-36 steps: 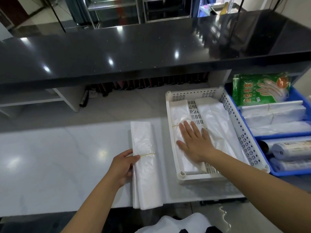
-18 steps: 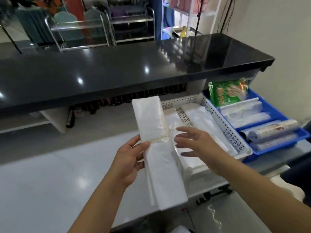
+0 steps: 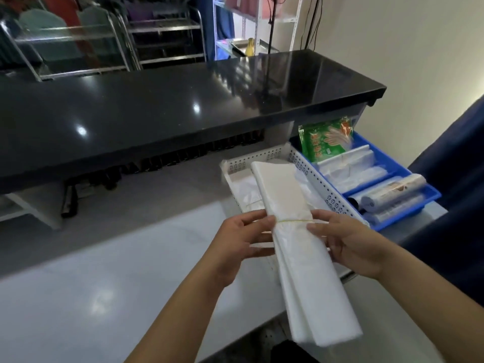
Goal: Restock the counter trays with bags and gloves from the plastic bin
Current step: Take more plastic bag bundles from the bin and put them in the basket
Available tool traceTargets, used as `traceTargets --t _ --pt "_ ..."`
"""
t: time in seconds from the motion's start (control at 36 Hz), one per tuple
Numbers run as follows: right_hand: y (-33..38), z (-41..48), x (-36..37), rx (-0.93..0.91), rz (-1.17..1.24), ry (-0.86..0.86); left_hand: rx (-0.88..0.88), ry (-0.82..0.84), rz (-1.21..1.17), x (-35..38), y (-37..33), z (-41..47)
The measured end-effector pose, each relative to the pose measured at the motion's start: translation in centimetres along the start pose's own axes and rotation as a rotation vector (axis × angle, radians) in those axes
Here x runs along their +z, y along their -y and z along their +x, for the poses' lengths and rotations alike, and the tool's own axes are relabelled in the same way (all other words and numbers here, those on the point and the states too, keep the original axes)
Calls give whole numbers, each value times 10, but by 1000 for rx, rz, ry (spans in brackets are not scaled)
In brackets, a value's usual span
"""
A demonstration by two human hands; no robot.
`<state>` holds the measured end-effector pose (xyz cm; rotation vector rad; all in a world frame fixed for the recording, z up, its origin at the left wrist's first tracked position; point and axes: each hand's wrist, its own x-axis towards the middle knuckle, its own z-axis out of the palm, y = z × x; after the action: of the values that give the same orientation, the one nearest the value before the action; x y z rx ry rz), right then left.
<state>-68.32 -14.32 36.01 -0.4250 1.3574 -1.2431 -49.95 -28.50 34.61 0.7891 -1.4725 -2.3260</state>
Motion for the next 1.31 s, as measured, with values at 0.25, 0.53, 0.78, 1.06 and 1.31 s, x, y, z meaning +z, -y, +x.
traceTargets --t 0.25,0.53,0.78,1.06,1.31 --pt "26 66 -58 72 -39 -64 -62 -489 62 -29 31 69" --pt "38 155 -57 93 -285 50 -101 -494 25 -16 51 92" --pt "0 177 -29 -28 -931 -24 -125 -555 30 -15 53 92" --pt "-5 179 -21 -187 -1267 -80 -118 -561 34 -17 57 92" --pt "-20 200 -20 -540 -1702 79 -99 -596 38 -11 60 91"
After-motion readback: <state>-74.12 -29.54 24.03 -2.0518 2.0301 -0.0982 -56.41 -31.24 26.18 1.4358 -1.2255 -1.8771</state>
